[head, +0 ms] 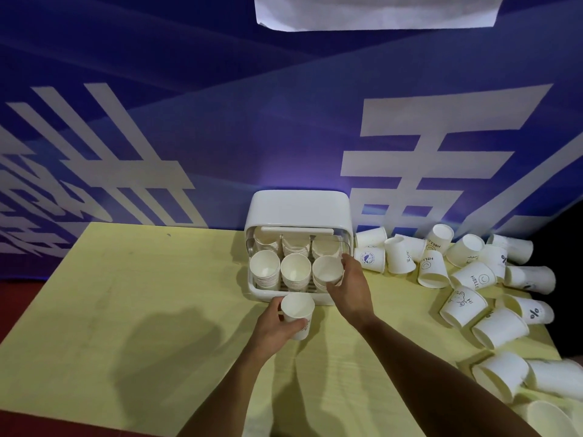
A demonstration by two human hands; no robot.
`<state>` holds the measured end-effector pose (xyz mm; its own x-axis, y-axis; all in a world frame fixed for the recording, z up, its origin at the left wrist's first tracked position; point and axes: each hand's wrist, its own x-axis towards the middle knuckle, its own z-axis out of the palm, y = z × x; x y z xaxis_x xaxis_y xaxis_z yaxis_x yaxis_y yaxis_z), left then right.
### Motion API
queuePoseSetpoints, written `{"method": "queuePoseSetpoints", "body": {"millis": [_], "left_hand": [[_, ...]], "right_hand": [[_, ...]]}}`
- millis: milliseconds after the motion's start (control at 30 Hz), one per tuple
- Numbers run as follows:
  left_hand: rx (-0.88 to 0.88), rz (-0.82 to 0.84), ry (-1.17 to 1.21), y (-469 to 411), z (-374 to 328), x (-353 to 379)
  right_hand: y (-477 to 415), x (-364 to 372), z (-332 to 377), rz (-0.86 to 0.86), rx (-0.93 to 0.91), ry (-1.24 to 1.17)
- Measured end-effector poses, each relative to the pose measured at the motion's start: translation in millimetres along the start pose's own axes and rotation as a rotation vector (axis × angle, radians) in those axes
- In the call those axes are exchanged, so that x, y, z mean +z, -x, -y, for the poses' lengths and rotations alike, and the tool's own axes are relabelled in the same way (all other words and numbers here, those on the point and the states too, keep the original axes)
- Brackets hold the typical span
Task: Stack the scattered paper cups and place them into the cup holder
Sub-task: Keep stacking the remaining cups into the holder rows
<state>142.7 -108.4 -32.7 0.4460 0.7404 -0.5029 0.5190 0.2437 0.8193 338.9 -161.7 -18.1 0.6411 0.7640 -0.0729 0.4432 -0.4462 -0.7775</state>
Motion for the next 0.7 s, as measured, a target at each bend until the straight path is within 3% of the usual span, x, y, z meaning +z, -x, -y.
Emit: {"method": "queuePoseSetpoints", "body": {"millis": [333,700], "left_hand": [[-0.006,0.006,-0.022,-3.1,-11.1,17.8],[0.04,0.051,0.004,-2.8,-44.3,56.6]], "right_hand": [[19.1,-26.1,-26.6,0.063,0.029,0.016],[36.7,-40.7,-45.5,0.271,0.03,-0.055]]}}
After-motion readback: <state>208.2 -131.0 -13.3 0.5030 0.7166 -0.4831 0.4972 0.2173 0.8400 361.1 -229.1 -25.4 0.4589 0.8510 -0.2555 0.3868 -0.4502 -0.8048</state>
